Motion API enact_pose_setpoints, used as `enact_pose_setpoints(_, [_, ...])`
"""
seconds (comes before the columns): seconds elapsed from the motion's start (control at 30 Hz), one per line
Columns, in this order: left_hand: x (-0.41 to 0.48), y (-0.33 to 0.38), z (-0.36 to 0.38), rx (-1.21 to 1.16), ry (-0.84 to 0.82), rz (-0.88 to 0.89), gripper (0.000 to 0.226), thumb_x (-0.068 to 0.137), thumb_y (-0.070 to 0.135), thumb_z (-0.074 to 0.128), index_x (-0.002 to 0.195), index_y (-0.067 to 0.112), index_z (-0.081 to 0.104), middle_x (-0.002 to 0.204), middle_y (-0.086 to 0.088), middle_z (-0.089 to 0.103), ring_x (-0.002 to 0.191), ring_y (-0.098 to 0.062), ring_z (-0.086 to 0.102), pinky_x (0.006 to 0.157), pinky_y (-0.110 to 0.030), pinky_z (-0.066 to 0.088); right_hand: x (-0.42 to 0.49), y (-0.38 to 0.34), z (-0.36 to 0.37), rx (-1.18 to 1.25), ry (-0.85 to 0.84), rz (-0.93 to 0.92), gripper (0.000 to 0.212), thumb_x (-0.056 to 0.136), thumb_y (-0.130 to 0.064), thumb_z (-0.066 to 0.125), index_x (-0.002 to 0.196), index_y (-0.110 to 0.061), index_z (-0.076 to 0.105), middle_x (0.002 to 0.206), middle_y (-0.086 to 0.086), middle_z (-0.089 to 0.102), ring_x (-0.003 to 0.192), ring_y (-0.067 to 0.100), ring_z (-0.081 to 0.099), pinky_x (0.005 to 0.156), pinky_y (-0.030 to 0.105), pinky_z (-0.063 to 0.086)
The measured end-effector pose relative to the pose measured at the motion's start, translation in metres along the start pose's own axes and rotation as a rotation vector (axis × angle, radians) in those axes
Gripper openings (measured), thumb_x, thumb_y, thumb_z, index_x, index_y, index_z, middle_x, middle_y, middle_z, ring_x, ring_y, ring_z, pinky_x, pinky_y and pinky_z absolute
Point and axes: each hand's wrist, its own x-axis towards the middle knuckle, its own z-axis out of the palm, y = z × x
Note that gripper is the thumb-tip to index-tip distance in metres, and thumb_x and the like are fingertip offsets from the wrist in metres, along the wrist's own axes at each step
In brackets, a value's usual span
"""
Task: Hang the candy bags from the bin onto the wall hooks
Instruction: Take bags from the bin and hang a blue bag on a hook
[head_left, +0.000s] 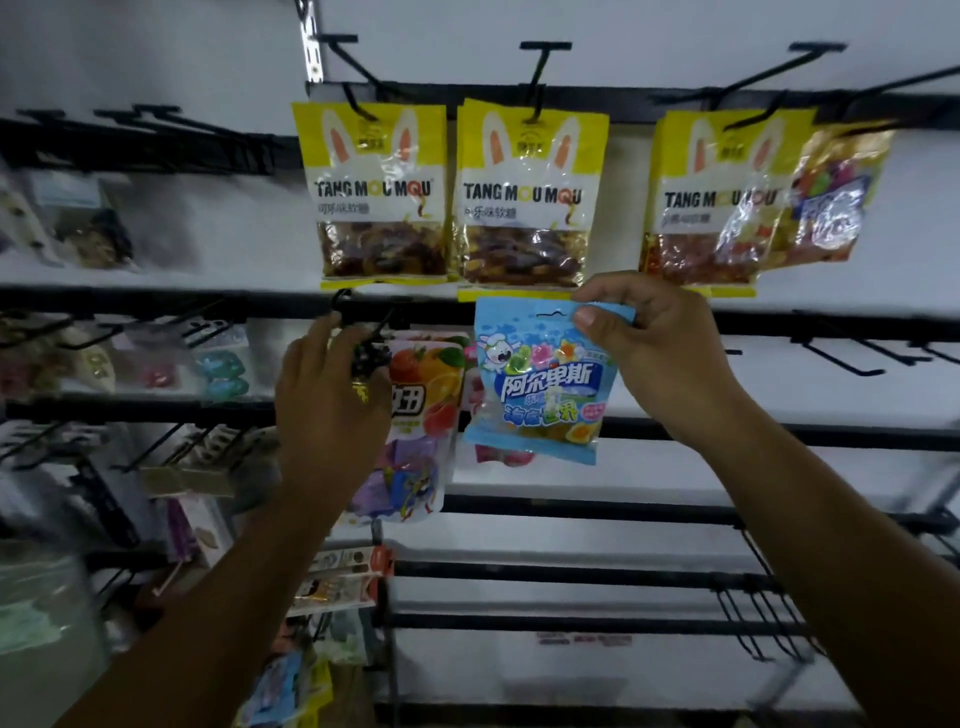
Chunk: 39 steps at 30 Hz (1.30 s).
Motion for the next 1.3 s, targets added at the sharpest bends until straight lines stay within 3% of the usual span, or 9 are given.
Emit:
enact_pose_setpoints(0.13, [0.009,0.041,-0.004,0.114,-0.127,0.026,0.044,0.086,0.031,0.053,0.127,0.017,0.058,0.130,-0.008,0.062,0.114,-0.037,0.057,0.095,-0.048,0.046,0.009,-0.009,-0.028,-0.016,0.039,-0.034,0.018,0.090,-0.016,0.069,0.081,-0.032,0.068,0.086,-0.014,0.069,0.077,0.001,0.068,0.058,0.021,0.055])
enact_pose_setpoints(0.27, [0.018,0.079,0.000,0.322,-0.174,0.029,0.048,0.093,0.044,0.046,0.134,0.020,0.054,0.153,-0.007,0.041,0.139,-0.049,0.030,0.111,-0.062,0.023,0.015,-0.013,-0.062,0.018,0.066,-0.037,0.020,0.090,-0.013,0.069,0.080,-0.031,0.068,0.089,-0.015,0.070,0.080,0.005,0.070,0.065,0.033,0.061])
enact_pose_setpoints(0.33, [0.021,0.101,0.003,0.324,-0.182,0.057,0.053,0.094,0.047,0.040,0.138,0.021,0.052,0.154,-0.008,0.041,0.140,-0.048,0.030,0.112,-0.061,0.024,0.016,-0.012,-0.081,0.022,0.076,-0.036,0.019,0.090,-0.013,0.069,0.080,-0.030,0.069,0.096,-0.010,0.070,0.083,0.008,0.070,0.069,0.040,0.061])
enact_pose_setpoints(0.53, [0.023,0.179,0.022,0.281,-0.217,0.167,0.049,0.092,0.042,0.042,0.132,0.018,0.057,0.143,-0.008,0.054,0.134,-0.046,0.041,0.105,-0.058,0.036,0.021,-0.006,-0.145,0.060,0.117,-0.056,0.019,0.090,-0.012,0.069,0.082,-0.029,0.069,0.099,-0.007,0.069,0.080,0.002,0.068,0.067,0.028,0.059])
enact_pose_setpoints(0.67, [0.023,0.229,0.042,0.282,-0.178,0.252,0.041,0.091,0.038,0.047,0.121,0.015,0.064,0.127,-0.009,0.064,0.121,-0.040,0.054,0.098,-0.053,0.044,0.024,0.000,-0.196,0.017,0.130,-0.085,0.018,0.091,-0.012,0.068,0.083,-0.029,0.068,0.096,-0.012,0.069,0.080,0.001,0.068,0.072,0.033,0.061])
enact_pose_setpoints(0.8, [0.021,0.281,0.064,0.278,-0.167,0.290,0.040,0.088,0.034,0.051,0.117,0.012,0.067,0.117,-0.011,0.070,0.108,-0.042,0.062,0.092,-0.054,0.050,0.025,0.005,-0.252,-0.009,0.145,-0.087,0.016,0.090,-0.015,0.070,0.086,-0.030,0.067,0.089,-0.009,0.069,0.077,0.004,0.069,0.065,0.028,0.058])
enact_pose_setpoints(1.0, [0.022,0.346,0.100,0.303,-0.190,0.333,0.036,0.087,0.035,0.049,0.108,0.017,0.070,0.110,-0.006,0.073,0.100,-0.034,0.066,0.083,-0.046,0.054,0.026,0.015,-0.322,0.106,0.163,-0.017,0.016,0.086,-0.012,0.073,0.097,-0.021,0.065,0.073,-0.004,0.072,0.071,0.012,0.072,0.062,0.031,0.059])
enact_pose_setpoints(1.17, [0.020,0.390,0.123,0.328,-0.185,0.352,0.036,0.086,0.034,0.051,0.106,0.013,0.072,0.108,-0.009,0.073,0.097,-0.039,0.066,0.085,-0.052,0.053,0.031,0.030,-0.365,0.212,0.205,0.027,0.017,0.085,-0.011,0.074,0.097,-0.020,0.066,0.076,-0.001,0.073,0.072,0.013,0.072,0.064,0.030,0.059])
enact_pose_setpoints(1.3, [0.022,0.414,0.132,0.320,-0.175,0.362,0.035,0.086,0.033,0.050,0.107,0.013,0.071,0.107,-0.008,0.072,0.095,-0.038,0.065,0.081,-0.050,0.054,0.040,0.044,-0.388,0.163,0.298,0.030,0.015,0.089,-0.015,0.071,0.084,-0.028,0.066,0.088,-0.001,0.067,0.078,0.018,0.067,0.075,0.046,0.059])
